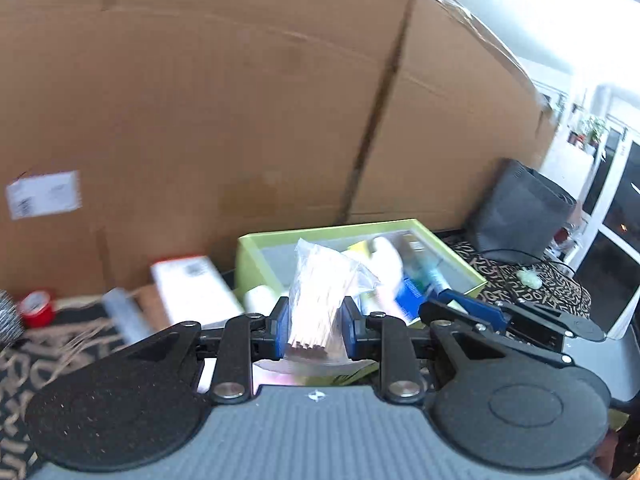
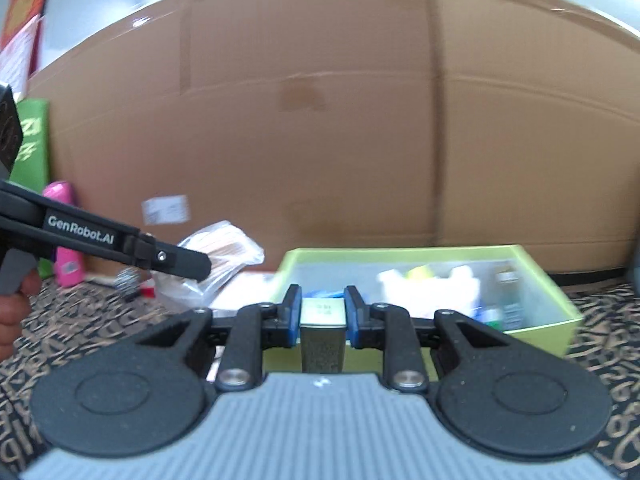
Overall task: Organize objects
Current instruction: 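Lower the stick bag and green box into the shoebox and open both grippers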
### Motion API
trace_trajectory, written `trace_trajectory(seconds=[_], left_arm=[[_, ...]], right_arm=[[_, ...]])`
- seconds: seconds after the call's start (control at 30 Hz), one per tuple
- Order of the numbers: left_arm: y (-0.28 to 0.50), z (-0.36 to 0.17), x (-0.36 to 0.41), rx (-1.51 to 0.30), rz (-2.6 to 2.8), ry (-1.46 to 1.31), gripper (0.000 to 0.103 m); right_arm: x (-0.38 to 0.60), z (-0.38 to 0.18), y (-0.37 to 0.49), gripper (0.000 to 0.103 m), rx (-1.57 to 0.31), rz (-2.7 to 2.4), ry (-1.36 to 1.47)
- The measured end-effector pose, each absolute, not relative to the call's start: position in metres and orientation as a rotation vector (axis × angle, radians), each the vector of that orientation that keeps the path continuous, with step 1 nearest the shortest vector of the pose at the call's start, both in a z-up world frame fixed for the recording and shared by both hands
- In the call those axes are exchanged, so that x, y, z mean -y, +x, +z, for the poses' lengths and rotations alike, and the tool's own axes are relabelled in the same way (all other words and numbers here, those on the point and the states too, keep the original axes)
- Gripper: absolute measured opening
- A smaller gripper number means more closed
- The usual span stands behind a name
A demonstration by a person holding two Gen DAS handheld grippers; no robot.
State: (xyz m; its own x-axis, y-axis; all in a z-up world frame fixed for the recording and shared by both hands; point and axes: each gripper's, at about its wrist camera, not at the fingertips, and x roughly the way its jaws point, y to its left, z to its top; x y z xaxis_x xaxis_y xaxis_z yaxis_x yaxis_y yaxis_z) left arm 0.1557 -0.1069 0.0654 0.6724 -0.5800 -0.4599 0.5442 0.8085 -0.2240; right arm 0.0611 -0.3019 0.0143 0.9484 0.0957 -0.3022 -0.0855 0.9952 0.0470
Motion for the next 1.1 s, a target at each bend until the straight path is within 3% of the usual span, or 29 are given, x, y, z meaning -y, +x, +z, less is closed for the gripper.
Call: trace_trajectory(seconds=[0.57,0.6,0.63,0.67,0.93,1.1], left_arm=[[0.216,0.056,0.207,-0.591,-0.643,-0.038,0.030],[0.218,0.053,0.209,-0.586,-0.636,-0.035,0.035],[0.220,0.049,0.210,-0.594,-0.620,-0.033,0.062],[0.220,0.046,0.208,-0.603,-0.587,-0.035,0.084],[0.198,0.040,0.172,-0.539,-0.531,-0.084,0.087],[0.175,0.050,0.146,-0.504,-0.499,-0.120,0.088]], right_arm=[[0.384,0.015,0.112,0.023,-0.254,-0.042,0.095],[0.386,0.010,0.118,0.030,-0.262,-0.030,0.088],[0.388,0.004,0.124,0.042,-0.279,-0.029,0.076],[0.388,-0.003,0.128,0.064,-0.301,-0.055,0.061],[0.387,-0.022,0.104,0.076,-0.314,-0.111,0.072],[0.370,-0.003,0.086,0.093,-0.249,-0.090,0.065]])
